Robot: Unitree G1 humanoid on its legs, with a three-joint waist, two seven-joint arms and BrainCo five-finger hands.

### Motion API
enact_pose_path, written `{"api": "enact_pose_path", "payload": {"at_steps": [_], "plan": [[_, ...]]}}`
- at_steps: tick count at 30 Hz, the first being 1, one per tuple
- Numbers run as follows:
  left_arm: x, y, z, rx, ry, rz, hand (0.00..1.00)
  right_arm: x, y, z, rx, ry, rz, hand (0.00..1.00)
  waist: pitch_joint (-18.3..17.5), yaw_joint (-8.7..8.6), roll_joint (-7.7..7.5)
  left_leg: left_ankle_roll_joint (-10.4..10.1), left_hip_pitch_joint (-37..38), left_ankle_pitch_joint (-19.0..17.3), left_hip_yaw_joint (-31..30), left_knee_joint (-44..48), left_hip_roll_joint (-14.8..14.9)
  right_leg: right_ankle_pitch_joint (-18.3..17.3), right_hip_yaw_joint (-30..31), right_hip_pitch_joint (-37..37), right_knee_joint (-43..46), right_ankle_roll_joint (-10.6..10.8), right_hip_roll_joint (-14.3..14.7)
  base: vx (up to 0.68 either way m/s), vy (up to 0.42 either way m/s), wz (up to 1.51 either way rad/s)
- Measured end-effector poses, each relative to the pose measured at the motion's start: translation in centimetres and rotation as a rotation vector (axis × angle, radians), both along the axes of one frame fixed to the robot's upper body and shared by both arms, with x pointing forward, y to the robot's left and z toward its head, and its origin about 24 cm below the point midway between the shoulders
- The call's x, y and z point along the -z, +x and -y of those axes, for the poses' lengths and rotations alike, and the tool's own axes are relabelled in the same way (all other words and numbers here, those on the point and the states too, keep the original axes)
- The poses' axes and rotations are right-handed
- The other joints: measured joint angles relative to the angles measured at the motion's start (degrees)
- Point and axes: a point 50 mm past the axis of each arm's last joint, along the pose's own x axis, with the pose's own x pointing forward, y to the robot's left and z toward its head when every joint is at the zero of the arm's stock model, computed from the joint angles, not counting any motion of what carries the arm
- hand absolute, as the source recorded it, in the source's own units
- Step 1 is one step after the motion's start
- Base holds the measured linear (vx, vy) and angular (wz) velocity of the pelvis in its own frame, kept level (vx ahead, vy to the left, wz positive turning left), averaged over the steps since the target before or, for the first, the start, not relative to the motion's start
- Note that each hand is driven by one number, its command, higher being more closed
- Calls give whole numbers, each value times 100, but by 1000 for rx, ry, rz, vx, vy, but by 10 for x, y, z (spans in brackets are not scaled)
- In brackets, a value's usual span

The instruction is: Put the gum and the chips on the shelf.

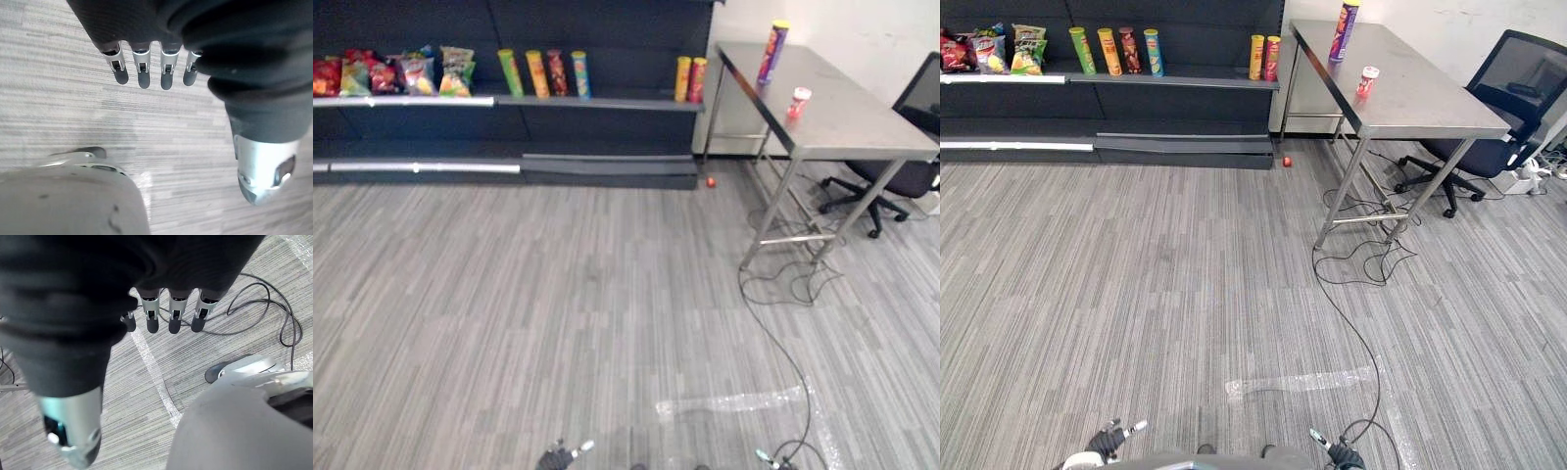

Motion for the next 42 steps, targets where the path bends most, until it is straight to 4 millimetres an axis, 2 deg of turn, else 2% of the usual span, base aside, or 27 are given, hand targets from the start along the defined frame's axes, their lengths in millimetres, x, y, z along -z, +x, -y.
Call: {"api": "enact_pose_path", "payload": {"at_steps": [2, 3, 4, 5, 8, 9, 10, 11, 13, 16, 18, 19, 21, 23, 24, 25, 26, 29, 31, 33, 34, 35, 36, 39, 40, 41, 42], "plan": [[-1, 5, 4, -96, -40, 45, 0, -1, -1, 3, 2, -10, 4, 0, 182, 20, 53, -126, -433, -104, 206, 1288, 335, -410, -53, 6, 525, 164, -23, -155, -36, 21], [-1, 4, 5, -118, -48, 47, 0, -1, -1, 4, 6, -13, 7, 0, 191, 25, 89, -123, -441, -168, 274, 1440, 412, -458, -74, 27, 581, 162, -32, -159, 29, 13], [0, 1, 5, -166, -65, 51, 0, -3, -1, 7, 13, -23, 18, 0, 203, 27, 158, 29, -468, -473, 537, 1644, 684, -475, -70, 67, 595, 185, -31, -108, 30, 2], [0, 0, 6, -195, -79, 55, 0, -3, -1, 7, 22, -22, 21, 0, 203, 22, 160, -5, -553, -694, 615, 1626, 925, -493, -30, 69, 595, 213, -79, -64, 44, -6], [1, -1, 8, -223, -91, 60, 0, -3, -3, 7, 31, -23, 16, 0, 198, 16, 185, -178, -612, -671, 318, 682, 1209, -544, 129, -64, 584, 298, -199, 9, 172, -20], [2, -3, 12, -249, -104, 57, 0, -4, -1, 12, 28, -40, 25, 0, 158, 50, 382, -397, -524, -407, 340, 179, 1403, -528, 239, -59, 447, 391, -103, 128, 255, -31], [3, -8, 13, -266, -104, 46, 0, -5, -3, 16, 30, -53, 19, 0, 149, 68, 467, -342, -599, -304, 491, 130, 1402, -543, 467, -112, 585, 404, -64, 233, 278, -28], [3, -9, 12, -280, -101, 52, 0, -4, -3, 14, 26, -50, 9, 0, 139, 106, 422, -297, -635, -329, 590, 121, 1296, -644, 530, -305, 1247, 380, -48, 309, 194, -5], [4, -13, 11, -321, -108, 55, 0, -2, -6, 12, 53, -36, -6, 0, 52, 138, 303, -145, -613, -429, 621, 123, 1052, -763, 584, -166, 1207, 221, -110, 244, 145, 1], [5, -25, 6, -351, -100, 26, 0, 0, -3, 7, 49, -17, -18, 0, -262, 180, 57, -67, -558, -482, 799, -308, 423, -821, 1179, -213, 660, 340, -567, 168, 193, -33], [8, -33, 9, -359, -105, 1, 0, -2, 6, 7, 42, -15, 3, 0, -291, 325, 60, -46, -310, -494, 929, -681, 147, -765, 1458, -438, 995, 429, -707, 190, 192, -85], [9, -41, 9, -364, -104, -21, 0, -2, 7, 7, 41, -12, 9, 0, -313, 327, 69, 10, -89, -521, 991, -826, 18, -751, 1638, -708, 1719, 456, -693, 203, 203, -62], [9, -46, 8, -352, -99, -40, 0, -1, 2, 8, 40, -8, 0, 0, -404, 273, -20, 145, 245, -532, 1103, -1034, -175, -571, 1858, -1152, 2923, 747, -648, 197, 158, -35], [9, -45, 8, -291, -89, -50, 0, 0, -10, 9, 46, -8, -25, 0, -388, 199, -7, 342, 789, -659, 1116, -1236, -368, 112, 1773, -1529, 4252, 744, -657, 263, 119, -11], [9, -44, 8, -273, -88, -52, 0, 0, -13, 9, 54, -8, -30, 0, -353, 144, 69, 443, 938, -683, 1069, -1280, -385, 259, 1664, -1599, 4508, 737, -686, 401, 122, 8], [9, -40, 9, -243, -87, -50, 0, 1, -15, 10, 68, -6, -35, 0, -304, 51, 103, 542, 1164, -763, 997, -1328, -396, 121, 1378, -1756, 4937, 589, -727, 423, 87, 12], [8, -32, 9, -210, -83, -38, 0, 1, -17, 10, 94, -3, -33, 0, -207, -45, 159, 564, 1475, -791, 944, -1480, -397, -273, 919, -2048, 5279, 446, -734, 328, 48, 12], [4, -2, 14, -174, -96, 29, 0, 1, -21, 11, 107, -2, -42, 0, 54, -188, 243, 584, 2075, -847, 867, -1940, -316, -584, 231, -2663, 4792, 206, -460, 316, 4, 16], [1, 16, 23, -191, -130, 79, 0, 1, -28, 13, 166, 2, -46, 0, 209, -253, 359, 465, 2344, -1020, 825, -2101, -169, -506, -80, -3030, 3761, 251, -107, 398, -47, 16], [-1, 30, 33, -230, -172, 124, 0, 3, -42, 10, 197, 9, -75, 0, 258, -363, 442, 334, 2640, -1237, 691, -2300, -41, 254, -303, -3197, 1465, 268, 226, 570, -74, 33], [-2, 34, 37, -235, -185, 133, 0, 3, -45, 9, 198, 12, -84, 0, 267, -383, 539, 271, 2761, -1269, 628, -2351, 18, 686, -342, -3199, 1281, 191, 319, 672, -91, 40], [-1, 34, 46, -253, -210, 132, 0, 3, -50, 10, 210, 12, -92, 0, 250, -400, 577, 233, 2864, -1202, 570, -2354, 120, 1365, -258, -3159, 1288, -61, 419, 733, -134, 24], [-1, 38, 51, -260, -226, 140, 0, 3, -48, 11, 202, 9, -85, 0, 288, -366, 643, 7, 2858, -986, 580, -2240, 198, 1098, -312, -3227, 1653, -258, 422, 716, -151, 25], [-1, 42, 65, -249, -255, 140, 0, 2, -43, 9, 193, 11, -59, 0, 332, -344, 581, -153, 2890, -92, 293, -1655, 229, 399, -548, -3059, 2449, -458, 206, 626, -198, 35], [0, 39, 69, -254, -267, 133, 0, -1, -33, 12, 179, 1, -16, 0, 319, -362, 608, -206, 2687, 331, 193, -890, 450, 192, -678, -2719, 2347, -447, 193, 729, -209, 37], [0, 38, 69, -264, -272, 135, 0, -4, -26, 15, 161, -9, 19, 0, 312, -439, 610, -538, 2199, 948, 9, 255, 621, -50, -753, -2268, 2059, -421, 189, 606, -173, 35], [0, 37, 68, -278, -270, 137, 0, -5, -23, 16, 164, -10, 30, 0, 313, -452, 608, -709, 1917, 1432, -91, 856, 710, -145, -764, -2052, 1889, -392, 208, 443, -95, 19]]}}
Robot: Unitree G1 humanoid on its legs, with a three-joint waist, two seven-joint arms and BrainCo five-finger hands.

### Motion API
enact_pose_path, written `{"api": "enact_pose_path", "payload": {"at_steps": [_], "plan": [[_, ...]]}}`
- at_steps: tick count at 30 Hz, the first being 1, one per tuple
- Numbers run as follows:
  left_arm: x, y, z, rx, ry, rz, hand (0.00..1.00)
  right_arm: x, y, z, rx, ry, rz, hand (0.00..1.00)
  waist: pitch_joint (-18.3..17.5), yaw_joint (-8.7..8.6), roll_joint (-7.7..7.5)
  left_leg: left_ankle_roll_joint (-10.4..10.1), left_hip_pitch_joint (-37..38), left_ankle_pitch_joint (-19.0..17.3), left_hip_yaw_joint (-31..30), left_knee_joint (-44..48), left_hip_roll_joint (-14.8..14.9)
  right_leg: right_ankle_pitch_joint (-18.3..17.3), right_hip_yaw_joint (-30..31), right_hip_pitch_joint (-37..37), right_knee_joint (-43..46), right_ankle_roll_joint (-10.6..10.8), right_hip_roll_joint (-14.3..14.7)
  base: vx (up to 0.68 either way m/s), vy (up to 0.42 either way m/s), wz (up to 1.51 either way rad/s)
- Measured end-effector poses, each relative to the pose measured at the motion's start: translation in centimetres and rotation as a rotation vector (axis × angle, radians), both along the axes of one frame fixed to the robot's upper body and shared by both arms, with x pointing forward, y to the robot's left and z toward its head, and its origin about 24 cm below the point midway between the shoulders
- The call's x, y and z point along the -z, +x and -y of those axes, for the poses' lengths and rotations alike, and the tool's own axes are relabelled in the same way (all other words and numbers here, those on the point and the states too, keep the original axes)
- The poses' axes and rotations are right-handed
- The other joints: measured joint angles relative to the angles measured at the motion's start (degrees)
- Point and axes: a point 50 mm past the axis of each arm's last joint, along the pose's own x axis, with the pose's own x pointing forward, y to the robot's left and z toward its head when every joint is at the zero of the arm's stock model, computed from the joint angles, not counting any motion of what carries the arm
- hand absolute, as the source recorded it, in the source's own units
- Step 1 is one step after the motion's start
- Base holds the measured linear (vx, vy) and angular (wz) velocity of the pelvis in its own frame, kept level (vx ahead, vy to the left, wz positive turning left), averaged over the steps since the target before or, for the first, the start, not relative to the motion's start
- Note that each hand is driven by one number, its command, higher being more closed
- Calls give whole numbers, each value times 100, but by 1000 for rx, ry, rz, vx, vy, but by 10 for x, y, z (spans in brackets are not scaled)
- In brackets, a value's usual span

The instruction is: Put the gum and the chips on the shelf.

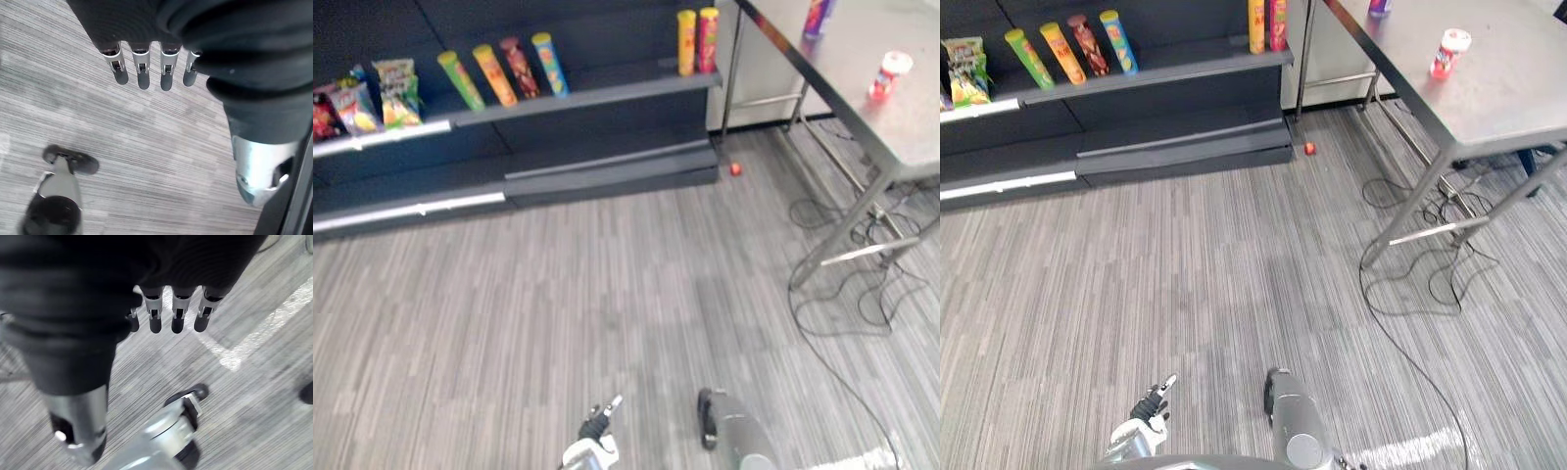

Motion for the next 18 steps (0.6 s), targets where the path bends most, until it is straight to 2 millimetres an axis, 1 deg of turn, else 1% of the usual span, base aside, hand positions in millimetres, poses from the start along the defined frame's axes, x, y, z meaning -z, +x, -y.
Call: {"api": "enact_pose_path", "payload": {"at_steps": [1, 2, 3, 4, 5, 6, 7, 8, 9, 11, 12, 13, 14, 15, 16, 17, 18], "plan": [[0, -3, -4, -35, 0, -3, 0, -3, 11, 1, 6, -7, 44, 0, -2, 47, 44, -111, -594, 241, -80, 1297, 311, -106, 16, 329, -204, -52, 95, 389, -73, -15], [-1, -1, -7, -56, 5, 9, 0, -4, 17, 1, 6, -10, 64, 0, 8, 130, 43, -83, -975, 200, -19, 2147, 519, -177, 65, 606, -312, -95, 173, 551, -88, -34], [-2, 0, -10, -72, 10, 21, 0, -5, 21, 1, 2, -13, 78, 0, 32, 202, 6, 10, -1221, 72, 86, 2718, 677, -235, 149, 927, -443, -115, 214, 434, -50, -41], [-3, 2, -13, -81, 17, 33, 0, -5, 24, 0, -10, -14, 84, 0, 65, 288, -60, 117, -1433, -162, 203, 3007, 776, -283, 245, 1283, -601, -89, 219, 398, 1, -49], [-5, 2, -15, -89, 24, 47, 0, -6, 29, -1, -23, -15, 96, 0, 48, 366, -103, 252, -1706, -505, 363, 3085, 868, -366, 378, 1665, -831, -58, 180, 455, 79, -56], [-6, 4, -18, -114, 24, 63, 0, -8, 35, -2, -26, -14, 116, 0, 12, 434, -125, 426, -2084, -904, 612, 2810, 955, -510, 529, 1989, -1019, 17, 45, 445, 110, -49], [-7, 4, -19, -125, 24, 71, 0, -8, 37, -2, -28, -13, 122, 0, 5, 445, -142, 438, -2213, -1021, 715, 2576, 963, -568, 583, 2099, -1067, 67, -29, 372, 123, -42], [-8, 4, -21, -134, 28, 77, 0, -8, 39, -2, -27, -11, 127, 0, -4, 462, -164, 448, -2375, -1172, 903, 2119, 971, -604, 673, 2240, -1101, 164, -171, 403, 190, -42], [-7, 2, -22, -142, 28, 74, 0, -9, 44, -4, -30, -6, 138, 0, -17, 487, -194, 452, -2454, -1296, 1215, 1046, 932, -708, 811, 2494, -1210, 312, -398, 416, 213, -42], [-7, 1, -23, -155, 26, 72, 0, -9, 45, -5, -28, -2, 138, 0, -34, 513, -213, 423, -2457, -1278, 1185, -131, 739, -818, 908, 2709, -1347, 414, -579, 454, 286, -42], [-7, -2, -27, -166, 33, 71, 0, -8, 44, -8, -26, 6, 134, 0, -83, 595, -232, 302, -2469, -1155, 728, -1627, 449, -1040, 1078, 2835, -1433, 495, -765, 475, 364, -50], [-6, -4, -28, -168, 36, 70, 0, -7, 43, -9, -26, 9, 129, 0, -98, 603, -217, 256, -2499, -1132, 473, -1955, 384, -1125, 1137, 2886, -1467, 520, -795, 587, 492, -62], [-5, -10, -34, -161, 54, 53, 0, -5, 39, -8, -22, 13, 104, 0, -225, 606, -300, 69, -2684, -704, 60, -1821, 235, -1309, 1295, 2941, -1498, 489, -897, 550, 432, -56], [-1, -25, -43, -156, 76, 5, 0, 1, 28, -15, 4, 49, 54, 0, -544, 587, -462, 197, -2806, -819, -25, -1529, -29, -1219, 1592, 2936, -1505, 434, -1091, 579, 434, -45], [1, -33, -47, -161, 86, -23, 0, 3, 21, -20, 24, 69, 32, 0, -703, 558, -563, 228, -2843, -984, 48, -1449, -87, -1081, 1780, 2848, -1425, 390, -1146, 605, 412, -39], [4, -47, -53, -173, 96, -65, 0, 7, 8, -24, 66, 88, -4, 0, -913, 584, -718, 370, -2802, -1143, 183, -1294, -176, -756, 2215, 2647, -1170, 501, -1219, 493, 333, -24], [5, -54, -57, -184, 100, -87, 0, 8, 3, -25, 68, 92, -24, 0, -976, 598, -786, 430, -2707, -1211, 304, -1266, -205, -608, 2413, 2629, -1040, 513, -1254, 628, 393, -44]]}}
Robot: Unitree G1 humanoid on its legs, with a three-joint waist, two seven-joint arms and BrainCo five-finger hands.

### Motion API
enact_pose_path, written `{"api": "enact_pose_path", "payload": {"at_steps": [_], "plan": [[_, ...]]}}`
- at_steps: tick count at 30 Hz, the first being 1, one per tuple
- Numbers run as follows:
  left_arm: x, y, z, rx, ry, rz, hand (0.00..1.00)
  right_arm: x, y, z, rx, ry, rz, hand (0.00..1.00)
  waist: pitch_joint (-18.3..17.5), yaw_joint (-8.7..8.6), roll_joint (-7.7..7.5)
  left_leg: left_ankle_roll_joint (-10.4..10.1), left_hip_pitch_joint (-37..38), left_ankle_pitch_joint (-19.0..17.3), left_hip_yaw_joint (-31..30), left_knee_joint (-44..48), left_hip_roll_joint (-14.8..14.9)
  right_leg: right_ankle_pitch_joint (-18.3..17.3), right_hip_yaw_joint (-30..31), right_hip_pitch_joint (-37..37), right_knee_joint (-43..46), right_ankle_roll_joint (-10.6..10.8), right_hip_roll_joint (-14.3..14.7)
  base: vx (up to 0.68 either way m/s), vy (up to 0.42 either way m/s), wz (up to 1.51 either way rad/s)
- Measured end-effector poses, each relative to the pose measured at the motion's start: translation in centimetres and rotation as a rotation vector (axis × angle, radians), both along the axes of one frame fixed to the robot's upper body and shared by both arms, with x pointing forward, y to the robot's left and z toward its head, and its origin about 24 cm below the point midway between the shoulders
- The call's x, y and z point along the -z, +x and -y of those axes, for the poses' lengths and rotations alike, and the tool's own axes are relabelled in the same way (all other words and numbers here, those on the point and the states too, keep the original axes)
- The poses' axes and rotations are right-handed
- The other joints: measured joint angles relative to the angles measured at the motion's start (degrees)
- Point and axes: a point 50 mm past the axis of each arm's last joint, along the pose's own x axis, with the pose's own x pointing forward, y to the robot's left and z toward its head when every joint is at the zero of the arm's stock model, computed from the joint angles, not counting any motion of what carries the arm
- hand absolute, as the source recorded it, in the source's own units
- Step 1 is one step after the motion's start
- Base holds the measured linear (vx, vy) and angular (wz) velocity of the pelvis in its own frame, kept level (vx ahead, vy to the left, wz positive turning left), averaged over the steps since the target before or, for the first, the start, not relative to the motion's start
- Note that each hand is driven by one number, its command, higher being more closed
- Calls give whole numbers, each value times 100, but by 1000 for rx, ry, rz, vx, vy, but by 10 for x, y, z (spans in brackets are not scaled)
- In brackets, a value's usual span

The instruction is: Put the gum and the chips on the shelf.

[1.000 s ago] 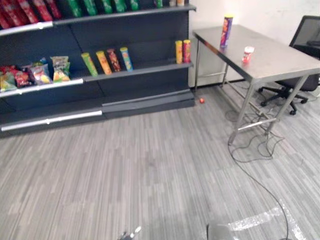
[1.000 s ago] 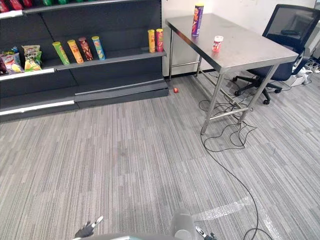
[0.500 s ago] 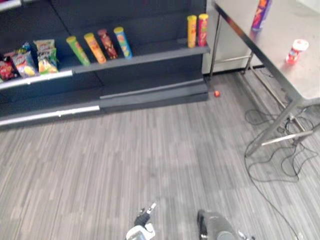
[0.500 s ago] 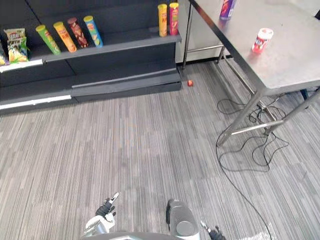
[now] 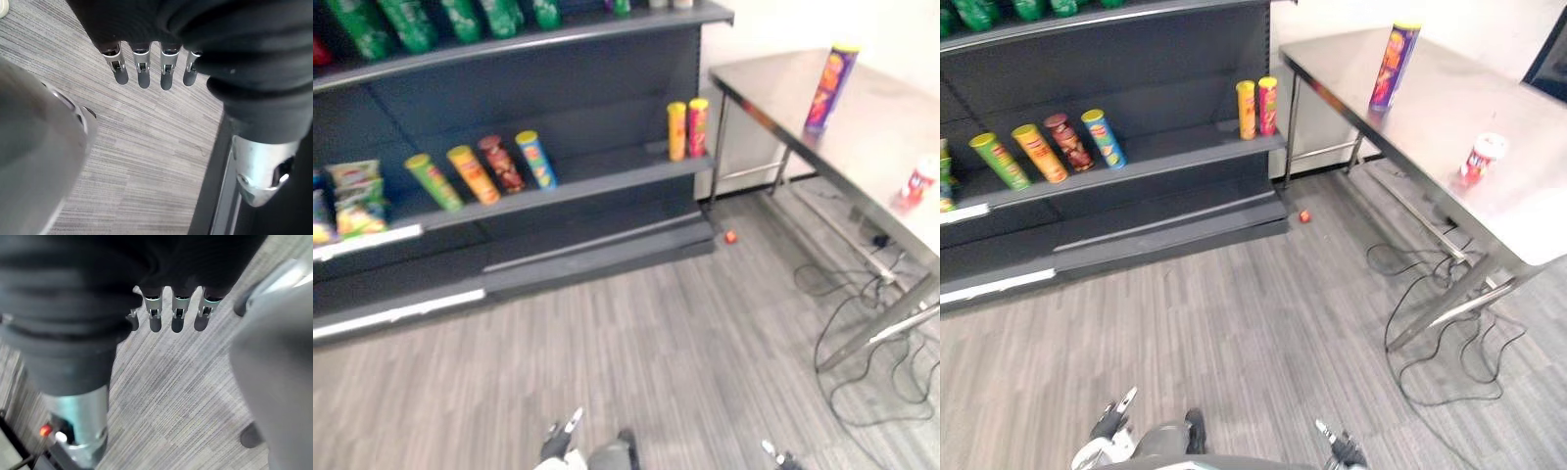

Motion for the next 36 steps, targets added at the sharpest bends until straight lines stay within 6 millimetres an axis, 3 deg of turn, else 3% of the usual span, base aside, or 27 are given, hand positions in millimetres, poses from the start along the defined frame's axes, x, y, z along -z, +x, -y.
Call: {"api": "enact_pose_path", "payload": {"at_steps": [1, 2, 3, 4, 5, 6, 7, 8, 10, 12, 13, 15, 16, 17, 18, 19, 21, 22, 24, 26, 28, 29, 30, 32, 33, 34, 36], "plan": [[0, -2, -4, -17, 3, -6, 0, 1, -6, 2, 13, -3, -19, 0, -50, -3, -69, 97, 209, -60, 161, 10, -72, 387, 294, -135, 421, 62, -5, 601, 341, -64], [1, -7, -5, -6, 3, -26, 0, 0, -4, 5, 4, -12, -15, 0, -42, -18, -42, 104, 542, -64, 262, -91, -86, 997, 484, -396, 1108, 254, 108, 638, 339, -78], [2, -9, -4, 7, 2, -39, 0, 0, -4, 6, -4, -15, -14, 0, -13, -19, 57, 107, 760, -65, 286, -216, -70, 1367, 602, -578, 1523, 418, 232, 511, 245, -95], [3, -14, -2, 40, -3, -65, 0, -1, -3, 8, -26, -21, -15, 0, -23, -92, 187, 114, 1186, -68, 276, -553, -35, 1481, 766, -968, 2416, 651, 518, 362, 153, -75], [3, -13, -1, 79, -2, -72, 0, -1, -3, 9, -42, -24, -16, 0, 0, -179, 224, 115, 1513, -66, 346, -701, -50, 1465, 687, -1315, 3041, 652, 724, 302, 115, -62], [3, -11, 0, 102, -1, -71, 0, -1, -5, 10, -41, -27, -20, 0, 3, -191, 224, 115, 1637, -66, 425, -711, -57, 1442, 578, -1493, 3234, 618, 766, 279, 79, -47], [3, -7, 2, 137, 3, -67, 0, -1, -9, 11, -49, -32, -32, 0, 16, -182, 258, 115, 1905, -66, 496, -765, -60, 1215, 100, -1810, 3388, 594, 728, 325, 73, -48], [3, -4, 4, 163, 4, -64, 0, -1, -10, 12, -74, -36, -35, 0, 25, -189, 301, 115, 2150, -66, 623, -895, -64, 932, -625, -2108, 3275, 389, 538, 268, 34, -46], [2, 0, 7, 190, 8, -57, 0, -1, -11, 14, -88, -42, -40, 0, 30, -194, 318, 110, 2466, -69, 727, -1139, -89, 749, -1646, -2416, 2470, 202, 369, 288, -7, -32], [3, 4, 13, 204, -3, -51, 0, -3, -12, 23, -105, -66, -50, 0, 3, -199, 505, 92, 2544, -65, 714, -1319, 21, 626, -2108, -2171, 1756, 160, 511, 341, -36, -43], [4, 5, 20, 208, -24, -51, 0, -5, -5, 30, -112, -86, -35, 0, 27, -188, 704, 31, 2533, -21, 724, -1312, 168, 660, -2237, -2048, 1475, 111, 609, 380, -108, -68], [4, 14, 30, 230, -40, -34, 0, -9, 8, 41, -121, -117, -1, 0, 374, -278, 811, -5, 2668, 146, 756, -1298, 345, 720, -2318, -2660, 2426, -82, 722, 300, -191, -71], [5, 14, 32, 235, -48, -45, 0, -9, 9, 43, -120, -123, -1, 0, 419, -325, 989, -137, 2725, 49, 867, -1253, 647, 299, -2361, -2511, 750, -94, 1142, 233, -214, -65], [4, 14, 27, 238, -35, -52, 0, -8, 8, 37, -117, -109, -2, 0, 402, -327, 942, -276, 2735, -41, 904, -1178, 629, 930, -2371, -2250, -510, -199, 1190, 314, -261, -66], [4, 17, 26, 247, -29, -49, 0, -7, 8, 34, -110, -100, 0, 0, 573, -361, 881, -478, 2815, -216, 785, -1182, 631, 1675, -2421, -2126, -756, -260, 1293, 237, -117, -57], [2, 24, 30, 263, -34, -19, 0, -8, 9, 37, -93, -106, 3, 0, 568, -379, 948, -466, 2767, -264, 623, -1412, 594, 1741, -2368, -2189, -769, -358, 1398, 221, -87, -53], [0, 34, 32, 268, -33, 6, 0, -8, 17, 33, -92, -96, 22, 0, 722, -468, 816, -452, 2835, -124, 600, -1976, 332, 1716, -2297, -2192, -603, -396, 1385, 150, -56, -38], [1, 33, 35, 255, -42, 5, 0, -8, 18, 33, -87, -97, 27, 0, 772, -476, 765, -421, 2909, 266, 776, -2171, 284, 1665, -2342, -2192, -443, -423, 1405, 73, -41, -27], [1, 32, 34, 231, -47, 8, 0, -7, 15, 30, -85, -90, 23, 0, 781, -484, 706, -381, 2975, 324, 967, -2117, 225, 1511, -2382, -2147, -372, -377, 1353, 35, -23, -20], [1, 31, 33, 204, -49, 5, 0, -6, 13, 27, -81, -81, 17, 0, 783, -486, 588, -384, 3058, 321, 1058, -2003, 91, 1030, -2433, -2128, -201, -315, 1191, 29, -33, -12], [1, 28, 30, 190, -46, 2, 0, -4, 1, 20, -56, -60, -6, 0, 755, -515, 524, -390, 2842, 314, 1023, -1307, 89, 775, -2452, -2124, 3, -280, 1004, 40, -77, 2], [0, 28, 29, 146, -51, 18, 0, -3, -8, 22, -37, -62, -21, 0, 754, -529, 471, -392, 2458, 302, 1008, -377, 202, 688, -2458, -2044, -1, -237, 905, 91, -130, -6], [1, 25, 32, 97, -70, 25, 0, -4, -13, 27, -24, -72, -31, 0, 737, -493, 573, -358, 2065, 365, 1003, 580, 435, 669, -2442, -1979, -20, -248, 929, 105, -114, -18], [2, 21, 36, 45, -90, 28, 0, -6, -14, 35, -14, -95, -33, 0, 745, -498, 769, -332, 1747, 605, 857, 1418, 701, 600, -2349, -1871, -18, -283, 1071, 110, -70, -44], [2, 20, 37, 25, -93, 35, 0, -7, -13, 41, -7, -107, -29, 0, 739, -465, 813, -338, 1528, 1058, 672, 1939, 747, 553, -2137, -1789, -23, -346, 1176, 131, -45, -63], [2, 20, 36, 18, -89, 39, 0, -8, -11, 43, -10, -113, -23, 0, 737, -457, 810, -338, 1433, 1106, 557, 2128, 744, 544, -2028, -1743, -52, -362, 1207, 196, -20, -78], [1, 19, 32, -39, -90, 51, 0, -11, -3, 50, -1, -135, 1, 0, 759, -445, 767, -250, 1251, 466, 391, 2339, 650, 552, -1619, -1474, -228, -379, 1241, 216, 10, -67]]}}
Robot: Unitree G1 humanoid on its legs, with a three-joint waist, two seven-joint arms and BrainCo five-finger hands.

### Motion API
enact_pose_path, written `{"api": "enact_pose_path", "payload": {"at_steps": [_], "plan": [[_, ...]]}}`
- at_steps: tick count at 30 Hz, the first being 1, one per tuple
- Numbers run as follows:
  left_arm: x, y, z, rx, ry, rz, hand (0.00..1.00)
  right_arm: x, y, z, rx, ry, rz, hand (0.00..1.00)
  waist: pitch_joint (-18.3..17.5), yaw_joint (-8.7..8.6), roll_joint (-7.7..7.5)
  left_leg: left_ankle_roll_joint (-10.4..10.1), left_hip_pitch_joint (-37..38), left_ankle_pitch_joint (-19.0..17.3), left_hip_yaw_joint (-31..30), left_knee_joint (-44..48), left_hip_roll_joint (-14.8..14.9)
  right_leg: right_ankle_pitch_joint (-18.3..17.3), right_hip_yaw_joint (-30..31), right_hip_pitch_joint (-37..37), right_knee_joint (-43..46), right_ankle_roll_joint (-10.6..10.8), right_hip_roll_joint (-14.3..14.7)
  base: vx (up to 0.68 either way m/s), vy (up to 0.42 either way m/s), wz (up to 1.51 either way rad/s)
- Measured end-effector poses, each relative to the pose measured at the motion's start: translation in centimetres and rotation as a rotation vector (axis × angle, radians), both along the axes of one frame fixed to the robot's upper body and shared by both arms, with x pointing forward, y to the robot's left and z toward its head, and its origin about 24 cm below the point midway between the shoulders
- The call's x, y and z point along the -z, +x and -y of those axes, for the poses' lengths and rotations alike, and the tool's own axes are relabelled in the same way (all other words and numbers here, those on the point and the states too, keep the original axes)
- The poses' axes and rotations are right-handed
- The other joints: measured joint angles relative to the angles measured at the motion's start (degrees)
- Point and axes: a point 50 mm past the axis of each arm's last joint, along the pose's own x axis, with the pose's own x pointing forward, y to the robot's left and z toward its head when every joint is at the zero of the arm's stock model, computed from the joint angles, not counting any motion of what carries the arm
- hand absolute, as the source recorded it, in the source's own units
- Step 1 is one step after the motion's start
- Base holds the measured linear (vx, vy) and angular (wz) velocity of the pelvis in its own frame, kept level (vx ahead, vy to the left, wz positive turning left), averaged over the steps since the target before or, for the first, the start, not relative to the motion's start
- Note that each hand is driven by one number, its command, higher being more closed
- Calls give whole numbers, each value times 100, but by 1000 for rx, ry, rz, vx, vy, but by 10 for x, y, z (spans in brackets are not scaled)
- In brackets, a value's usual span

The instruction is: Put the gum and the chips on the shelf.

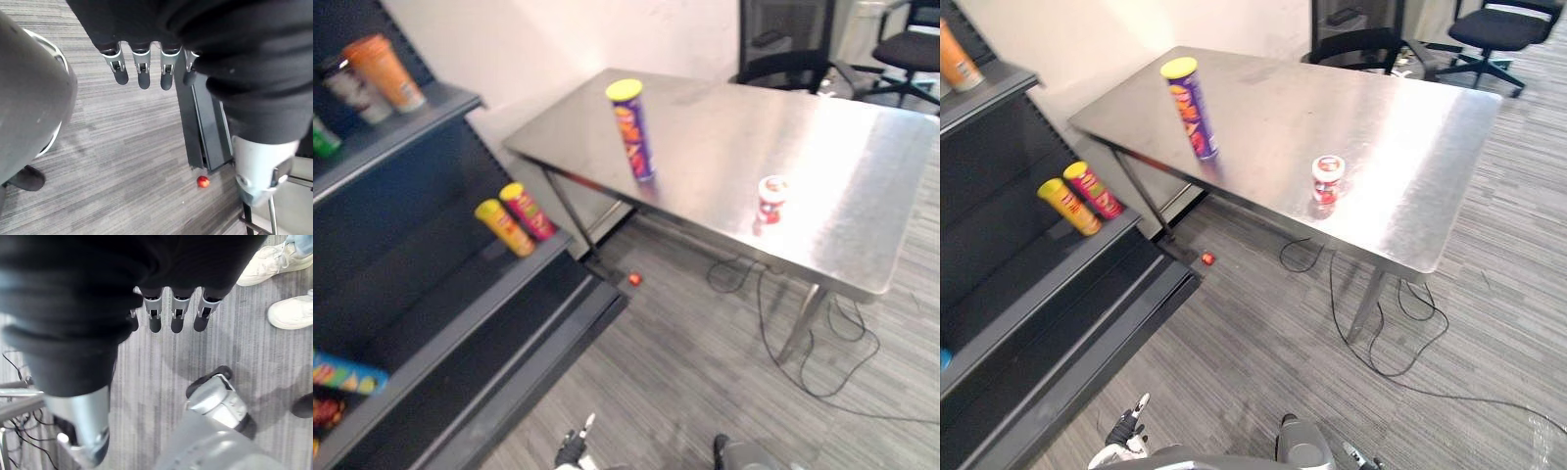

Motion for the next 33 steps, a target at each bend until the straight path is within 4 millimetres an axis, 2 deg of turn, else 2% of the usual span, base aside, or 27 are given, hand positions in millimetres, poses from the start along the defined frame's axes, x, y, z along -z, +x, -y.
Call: {"api": "enact_pose_path", "payload": {"at_steps": [1, 2, 4, 5, 6, 8, 9, 10, 11, 12, 14, 16, 18, 20, 21, 29, 33], "plan": [[-1, 0, -1, -24, -2, 9, 0, -1, 1, 1, -3, -6, 6, 0, 12, 27, -22, 105, -26, -202, -23, -21, -56, 23, 118, 81, -9, -44, 2, 220, 11, -72], [-1, 1, -1, -51, 0, 22, 0, -2, 2, 1, -2, -8, 20, 0, 13, 168, -51, 182, -147, -494, -241, -163, -238, 31, 339, 193, -10, -40, 6, 211, 35, -72], [-1, 0, -2, -57, 1, 20, 0, -1, 12, -5, -33, 9, 46, 0, 6, 373, -66, 143, -393, -743, -714, -659, -449, 11, 721, 244, -93, 24, 96, 192, 76, -126], [0, -5, -3, -64, 3, 9, 0, -1, 20, -14, -71, 27, 63, 0, 8, 405, -81, 153, -547, -805, -994, -1092, -513, -1, 957, 317, -144, 56, 194, 204, 134, -128], [0, -7, -4, -65, 4, 3, 0, -1, 22, -18, -93, 35, 69, 0, 1, 410, -94, 153, -614, -805, -1113, -1295, -522, -9, 1083, 353, -181, 72, 231, 275, 195, -116], [1, -15, -7, -71, 14, -15, 0, 1, 23, -28, -149, 52, 64, 0, -25, 464, -213, 128, -596, -775, -1285, -2227, -595, -134, 1618, 440, -156, 231, 290, 279, 237, -123], [1, -14, -7, -63, 15, -16, 0, 1, 23, -28, -159, 51, 61, 0, -26, 478, -210, 151, -573, -747, -1292, -2453, -591, -181, 1740, 442, -115, 269, 333, 245, 268, -126], [1, -14, -5, -35, 20, -19, 0, 0, 23, -27, -172, 45, 60, 0, -48, 481, -142, 176, -472, -358, -1286, -2942, -448, -300, 1897, 377, 97, 328, 491, 261, 309, -109], [0, -12, -9, -11, 34, -21, 0, 1, 23, -28, -168, 48, 61, 0, -109, 490, -157, 106, -355, -480, -1166, -3127, -376, -446, 1961, 276, 361, 425, 563, 258, 298, -98], [0, -11, -13, 14, 52, -22, 0, 2, 20, -32, -167, 60, 54, 0, -156, 504, -283, 119, -312, -463, -1039, -3162, -419, -428, 1902, 220, 441, 465, 489, 228, 268, -77], [-3, -8, -24, 85, 95, -22, 0, 6, 3, -44, -141, 97, 19, 0, -332, 640, -601, 229, -66, -430, -718, -3609, -651, -398, 1688, 136, 302, 515, 186, 182, 200, -54], [-3, -5, -25, 125, 105, -28, 0, 8, -3, -49, -96, 117, 12, 0, -364, 595, -657, 318, 31, -372, -677, -3840, -824, -381, 1620, 231, 69, 540, 23, 139, 160, -9], [-3, -1, -21, 159, 104, -24, 0, 8, -7, -45, -49, 114, 10, 0, -362, 600, -641, 375, 95, -335, -658, -3985, -935, -334, 1605, 321, -107, 607, -86, 117, 146, 4], [-3, 0, -17, 209, 107, -26, 0, 8, -10, -44, -10, 117, 5, 0, -380, 605, -564, 423, 131, -300, -665, -4115, -1000, -297, 1577, 348, -226, 645, -153, 54, 67, 4], [-5, 19, -8, 473, 151, -21, 0, 9, 3, -35, -49, 119, 2, 0, -48, 536, -446, 410, 340, 214, -1385, -4861, -990, 183, 1582, 410, -864, 632, -22, 0, 0, 0], [-5, 18, -9, 468, 149, -25, 0, 9, 1, -35, -23, 122, 0, 0, -51, 507, -445, 404, 522, 211, -1352, -4898, -962, 185, 1471, 627, -881, 633, -24, 12, -4, 1], [-2, 13, -9, 460, 138, -48, 0, 10, -6, -36, 96, 148, 12, 0, -159, 496, -428, 347, 907, 164, -1181, -4895, -870, 185, 1144, 956, -857, 633, -64, 6, -36, -6]]}}
